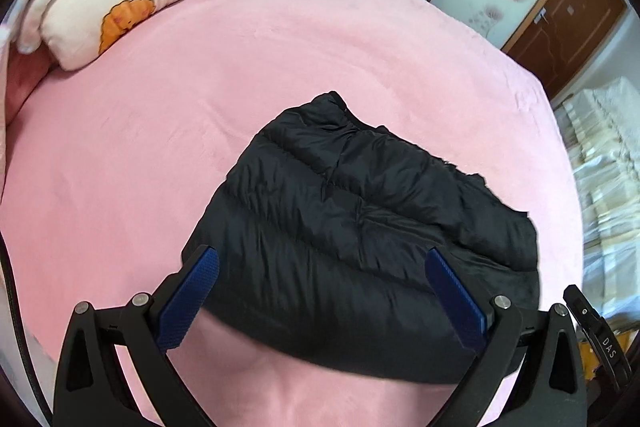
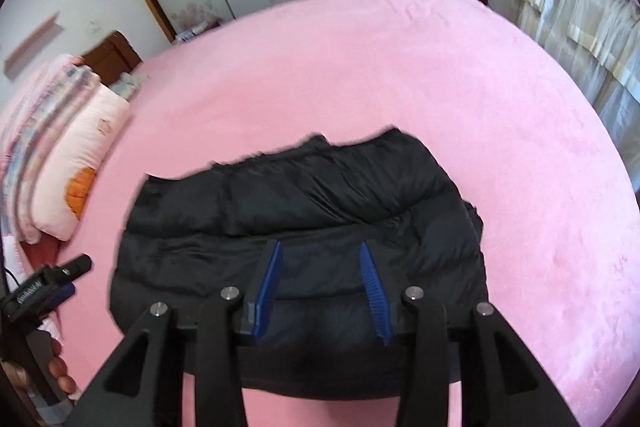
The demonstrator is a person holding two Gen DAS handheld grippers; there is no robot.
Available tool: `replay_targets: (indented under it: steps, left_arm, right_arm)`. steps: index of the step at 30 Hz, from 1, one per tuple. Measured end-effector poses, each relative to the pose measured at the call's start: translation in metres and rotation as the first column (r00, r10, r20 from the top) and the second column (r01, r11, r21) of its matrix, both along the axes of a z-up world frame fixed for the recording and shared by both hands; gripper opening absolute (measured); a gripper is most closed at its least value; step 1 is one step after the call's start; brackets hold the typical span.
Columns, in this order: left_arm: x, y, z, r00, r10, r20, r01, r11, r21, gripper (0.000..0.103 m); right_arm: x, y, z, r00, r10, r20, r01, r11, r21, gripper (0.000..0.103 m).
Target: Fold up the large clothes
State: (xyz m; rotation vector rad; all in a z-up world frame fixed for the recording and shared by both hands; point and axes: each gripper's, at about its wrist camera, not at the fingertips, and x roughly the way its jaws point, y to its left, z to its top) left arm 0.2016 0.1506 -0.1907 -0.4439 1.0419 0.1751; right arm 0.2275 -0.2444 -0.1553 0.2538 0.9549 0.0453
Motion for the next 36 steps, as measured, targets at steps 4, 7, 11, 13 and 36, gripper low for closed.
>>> replay_targets:
  steps: [4,7,11,13,36]
  left_arm:
    - [-0.02,0.0,0.017,1.0,-0.01,0.019,0.01,0.999,-0.036,0.103]
    - [-0.031,0.001,0.024,0.999,-0.023,0.026,0.024,0.999,-0.047,0.103]
    - [-0.044,0.006,0.016,0.999,-0.032,0.021,0.035,0.992,-0.124,0.103]
    - [-0.051,0.009,0.008,0.999,-0.025,0.025,0.029,0.986,-0.163,0.103]
    - [-0.059,0.063,-0.208,0.974,0.227,-0.008,-0.168,0.697,-0.697,0.102]
  right_arm:
    - [-0.01,0.011,0.026,0.998,0.019,0.056,-0.021,0.999,0.04,0.041]
    - [-0.019,0.023,0.039,0.994,0.061,0.093,-0.063,0.998,0.023,0.041]
    - [-0.025,0.039,0.043,0.992,0.095,0.087,-0.092,0.995,-0.031,0.041]
    - [-0.029,0.045,0.041,0.992,0.09,0.083,-0.086,0.995,-0.056,0.041]
    - [-0.052,0.123,-0.065,0.956,0.259,0.136,-0.228,0.951,-0.207,0.003]
